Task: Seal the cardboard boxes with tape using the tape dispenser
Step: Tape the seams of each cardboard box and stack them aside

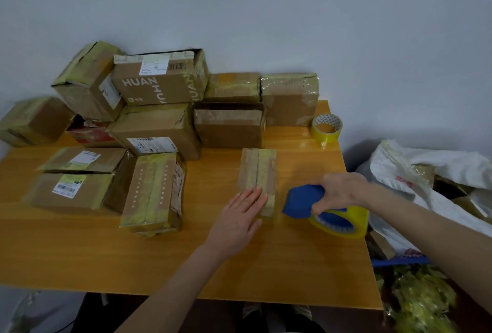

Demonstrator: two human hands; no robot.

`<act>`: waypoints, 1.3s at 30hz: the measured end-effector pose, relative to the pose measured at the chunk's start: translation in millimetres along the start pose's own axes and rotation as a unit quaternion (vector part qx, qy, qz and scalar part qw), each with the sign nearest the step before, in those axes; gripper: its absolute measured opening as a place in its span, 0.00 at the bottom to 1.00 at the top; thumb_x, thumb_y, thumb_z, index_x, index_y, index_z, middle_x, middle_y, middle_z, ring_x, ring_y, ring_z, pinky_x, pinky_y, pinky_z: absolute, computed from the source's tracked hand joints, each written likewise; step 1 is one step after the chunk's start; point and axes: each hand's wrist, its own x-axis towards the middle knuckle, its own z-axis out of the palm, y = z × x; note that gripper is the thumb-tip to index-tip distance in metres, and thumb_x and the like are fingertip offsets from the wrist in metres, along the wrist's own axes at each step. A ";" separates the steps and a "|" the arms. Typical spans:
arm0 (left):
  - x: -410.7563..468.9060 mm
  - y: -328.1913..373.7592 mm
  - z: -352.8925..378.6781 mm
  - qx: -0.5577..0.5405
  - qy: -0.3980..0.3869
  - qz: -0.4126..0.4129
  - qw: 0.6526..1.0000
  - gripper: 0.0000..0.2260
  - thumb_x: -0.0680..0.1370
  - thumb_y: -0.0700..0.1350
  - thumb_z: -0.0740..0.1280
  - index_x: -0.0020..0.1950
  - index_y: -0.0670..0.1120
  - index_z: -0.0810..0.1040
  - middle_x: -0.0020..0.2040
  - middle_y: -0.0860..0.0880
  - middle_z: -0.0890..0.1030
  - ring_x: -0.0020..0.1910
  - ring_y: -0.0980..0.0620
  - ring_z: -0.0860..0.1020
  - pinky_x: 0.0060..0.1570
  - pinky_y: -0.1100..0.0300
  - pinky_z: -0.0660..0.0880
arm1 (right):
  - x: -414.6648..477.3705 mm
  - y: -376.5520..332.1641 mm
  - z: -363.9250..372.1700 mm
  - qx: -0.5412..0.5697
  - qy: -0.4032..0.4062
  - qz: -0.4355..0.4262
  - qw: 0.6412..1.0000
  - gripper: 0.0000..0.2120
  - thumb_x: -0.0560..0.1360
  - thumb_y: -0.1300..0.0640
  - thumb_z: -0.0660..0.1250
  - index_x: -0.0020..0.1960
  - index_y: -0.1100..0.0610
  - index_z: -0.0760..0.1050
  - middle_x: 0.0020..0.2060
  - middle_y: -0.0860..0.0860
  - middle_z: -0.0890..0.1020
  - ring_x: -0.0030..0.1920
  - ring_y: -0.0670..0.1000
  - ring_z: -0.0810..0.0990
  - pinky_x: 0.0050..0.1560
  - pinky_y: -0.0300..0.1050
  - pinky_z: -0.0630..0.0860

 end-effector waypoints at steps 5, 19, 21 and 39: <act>0.7 -1.4 -2.1 0.001 0.014 -0.002 1.000 0.25 0.83 0.56 0.48 0.79 0.54 0.46 0.76 0.58 0.41 0.74 0.61 0.38 0.71 0.64 0.33 | -7.5 22.1 -7.3 0.252 0.087 0.026 0.963 0.26 0.65 0.44 0.75 0.61 0.44 0.73 0.50 0.46 0.81 0.48 0.48 0.81 0.51 0.48 0.79; -6.1 -17.5 -18.1 -0.256 0.166 -0.176 0.936 0.19 0.83 0.47 0.56 0.75 0.49 0.64 0.75 0.54 0.64 0.73 0.59 0.61 0.71 0.62 0.59 | 46.0 6.8 56.4 0.720 0.122 0.178 0.660 0.22 0.75 0.38 0.66 0.61 0.52 0.76 0.50 0.54 0.82 0.52 0.57 0.80 0.55 0.54 0.77; -10.1 -17.2 -15.5 -0.258 0.164 -0.182 0.935 0.19 0.83 0.47 0.56 0.75 0.49 0.63 0.75 0.53 0.64 0.72 0.59 0.61 0.71 0.62 0.59 | 47.9 8.8 56.2 0.626 0.159 0.191 0.739 0.26 0.77 0.36 0.61 0.65 0.52 0.75 0.45 0.52 0.79 0.52 0.58 0.78 0.54 0.54 0.75; 22.3 8.8 -9.2 -0.321 0.094 -0.286 0.898 0.29 0.82 0.52 0.59 0.79 0.45 0.51 0.72 0.46 0.68 0.68 0.49 0.70 0.64 0.56 0.71 | 31.6 -126.9 76.1 0.395 0.252 0.078 0.880 0.30 0.78 0.41 0.62 0.73 0.56 0.62 0.60 0.54 0.75 0.58 0.53 0.76 0.53 0.47 0.77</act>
